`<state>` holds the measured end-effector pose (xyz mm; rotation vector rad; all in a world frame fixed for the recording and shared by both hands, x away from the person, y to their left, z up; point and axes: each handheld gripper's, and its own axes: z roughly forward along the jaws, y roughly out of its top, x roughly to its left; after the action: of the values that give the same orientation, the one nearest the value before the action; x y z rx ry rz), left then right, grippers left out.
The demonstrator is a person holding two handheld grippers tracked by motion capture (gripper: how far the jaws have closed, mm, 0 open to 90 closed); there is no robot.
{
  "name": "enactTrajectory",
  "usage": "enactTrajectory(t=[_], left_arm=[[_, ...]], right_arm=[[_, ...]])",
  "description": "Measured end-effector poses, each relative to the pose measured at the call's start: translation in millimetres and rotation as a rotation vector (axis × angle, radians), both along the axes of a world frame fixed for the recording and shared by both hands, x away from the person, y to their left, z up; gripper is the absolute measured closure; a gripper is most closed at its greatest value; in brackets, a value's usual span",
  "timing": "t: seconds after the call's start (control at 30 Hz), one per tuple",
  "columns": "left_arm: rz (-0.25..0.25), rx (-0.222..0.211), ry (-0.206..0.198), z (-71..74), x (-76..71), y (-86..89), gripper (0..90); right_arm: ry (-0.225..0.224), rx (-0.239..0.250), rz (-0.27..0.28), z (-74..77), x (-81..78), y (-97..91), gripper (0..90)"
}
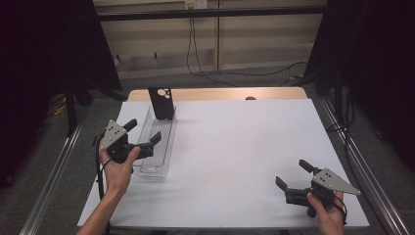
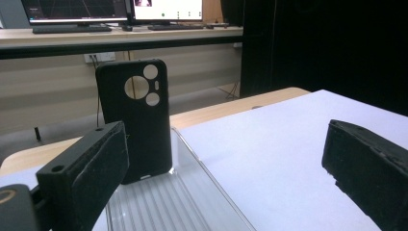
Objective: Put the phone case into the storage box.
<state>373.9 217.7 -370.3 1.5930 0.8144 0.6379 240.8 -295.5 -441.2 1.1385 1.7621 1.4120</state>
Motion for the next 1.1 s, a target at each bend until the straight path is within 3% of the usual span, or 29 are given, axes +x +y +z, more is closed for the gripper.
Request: enactTrajectory(t=[0.13,0.23,0.4,0.6,0.77,0.87,1.03,1.1], left_arm=[[-0.008,-0.02,0.0,-5.4,-11.0,5.8,2.0],[-0.004,0.006,0.001,-11.2,-19.3,10.1,1.9],[-0.005,0.004,0.008,-21.8,-31.6,18.7,1.9],[0.021,0.002,0.039,-35.5,-42.7,24.1,2.0],[0.015,0.005,0.064,-44.6,-52.8,26.1,2.0],[0.021,-0.01,0.1,-48.8,-57.6,28.1,2.3],[0.074,-0.015,0.052,-52.5,-71.8,34.2,2.4],[0.08,0.006,0.063,-56.3,-74.0,38.5,2.3]], right_arm=[[0.0,-0.001,-0.001,0.2,-0.1,0.4,0.0],[0.001,-0.003,0.0,0.1,-0.1,0.5,0.0],[-0.002,-0.005,-0.01,0.0,0.3,-0.2,0.0],[-0.004,-0.008,-0.013,0.3,-0.2,0.0,0.0],[-0.007,-0.008,-0.021,0.5,-0.5,-1.3,0.0],[-0.011,-0.019,-0.032,0.8,-1.1,-2.2,0.0],[-0.021,-0.03,-0.045,0.9,-2.4,-3.0,0.0],[-0.023,-0.03,-0.044,0.4,-2.9,-3.7,0.0]])
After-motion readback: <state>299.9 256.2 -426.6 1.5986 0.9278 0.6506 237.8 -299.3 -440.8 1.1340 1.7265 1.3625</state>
